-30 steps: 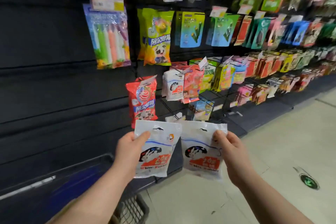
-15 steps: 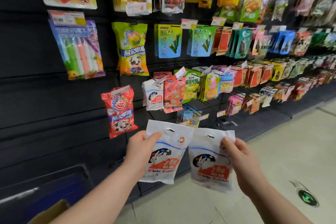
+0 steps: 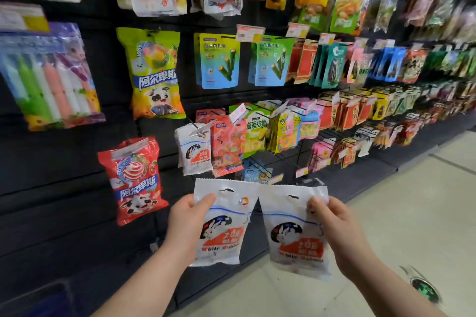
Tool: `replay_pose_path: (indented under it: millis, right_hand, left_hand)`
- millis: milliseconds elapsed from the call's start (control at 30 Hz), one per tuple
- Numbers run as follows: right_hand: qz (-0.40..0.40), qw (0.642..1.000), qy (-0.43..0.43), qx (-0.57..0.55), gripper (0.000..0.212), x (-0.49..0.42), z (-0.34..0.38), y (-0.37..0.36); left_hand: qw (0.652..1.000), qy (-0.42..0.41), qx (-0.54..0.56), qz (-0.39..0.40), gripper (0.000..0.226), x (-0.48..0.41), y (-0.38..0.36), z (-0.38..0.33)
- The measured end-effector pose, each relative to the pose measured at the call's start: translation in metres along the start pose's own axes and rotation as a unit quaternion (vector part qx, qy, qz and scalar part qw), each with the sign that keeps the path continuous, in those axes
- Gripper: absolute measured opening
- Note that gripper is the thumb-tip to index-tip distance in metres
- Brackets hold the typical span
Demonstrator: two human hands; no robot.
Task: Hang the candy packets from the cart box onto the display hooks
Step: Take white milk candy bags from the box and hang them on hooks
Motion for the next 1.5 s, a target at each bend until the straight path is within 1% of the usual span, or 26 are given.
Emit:
replay_pose_path:
  millis: [133, 233, 367, 467, 567, 700, 800, 867, 1033, 1200, 1333, 1500]
  right_hand:
    - [0.006, 1.0, 0.003, 0.01, 0.018, -0.051, 0.014, -0.016]
    - [0.013, 1.0, -0.001, 0.015, 0.022, -0.088, 0.019, -0.034]
    - [0.033, 0.999, -0.013, 0.015, 0.019, -0.128, 0.023, -0.058]
    - [0.045, 0.998, -0.018, 0.032, 0.019, -0.152, 0.026, -0.076]
    - [0.082, 0.995, -0.027, 0.049, 0.018, -0.175, 0.024, -0.094]
    - [0.139, 0.988, -0.034, 0.059, 0.016, -0.204, 0.028, -0.117]
    - [0.182, 0.981, -0.043, 0.055, 0.018, -0.226, 0.031, -0.136]
    - [0.208, 0.975, -0.052, 0.053, 0.019, -0.242, 0.031, -0.149]
    - [0.272, 0.959, -0.052, 0.059, 0.013, -0.28, 0.027, -0.182]
    - [0.314, 0.947, -0.045, 0.052, 0.014, -0.305, 0.007, -0.219]
    - [0.334, 0.941, -0.048, 0.037, 0.011, -0.313, -0.006, -0.246]
    - [0.327, 0.945, -0.034, 0.008, 0.023, -0.319, -0.016, -0.271]
  left_hand:
    - [1.0, 0.006, 0.007, -0.005, 0.017, -0.047, -0.014, 0.002]
    - [1.0, 0.005, 0.005, -0.011, 0.014, -0.08, -0.016, 0.004]
    - [0.999, 0.011, 0.008, -0.037, 0.01, -0.115, -0.014, 0.012]
    - [0.998, 0.017, -0.001, -0.065, 0.012, -0.129, -0.008, 0.021]
    - [0.995, 0.031, -0.012, -0.096, 0.015, -0.139, -0.001, 0.03]
    - [0.988, 0.036, -0.01, -0.148, 0.014, -0.153, 0.004, 0.036]
    - [0.98, 0.035, -0.007, -0.197, 0.011, -0.159, 0.002, 0.036]
    - [0.972, 0.031, -0.005, -0.232, 0.014, -0.163, 0.001, 0.037]
    - [0.96, 0.041, 0.014, -0.278, 0.011, -0.175, -0.009, 0.047]
    - [0.954, 0.02, 0.037, -0.298, 0.005, -0.191, -0.014, 0.067]
    - [0.954, 0.007, 0.059, -0.294, 0.008, -0.204, -0.015, 0.083]
    - [0.949, -0.001, 0.089, -0.303, 0.004, -0.22, -0.009, 0.096]
Point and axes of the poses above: each hand's wrist, its own x-axis away from the middle knuckle, its own y-axis out of the back of the hand, z = x × y, the point moved 2 cm from there along -x, towards the middle knuckle, and after that the axes turned 11 degrees about -y, right-handed, at the moved point
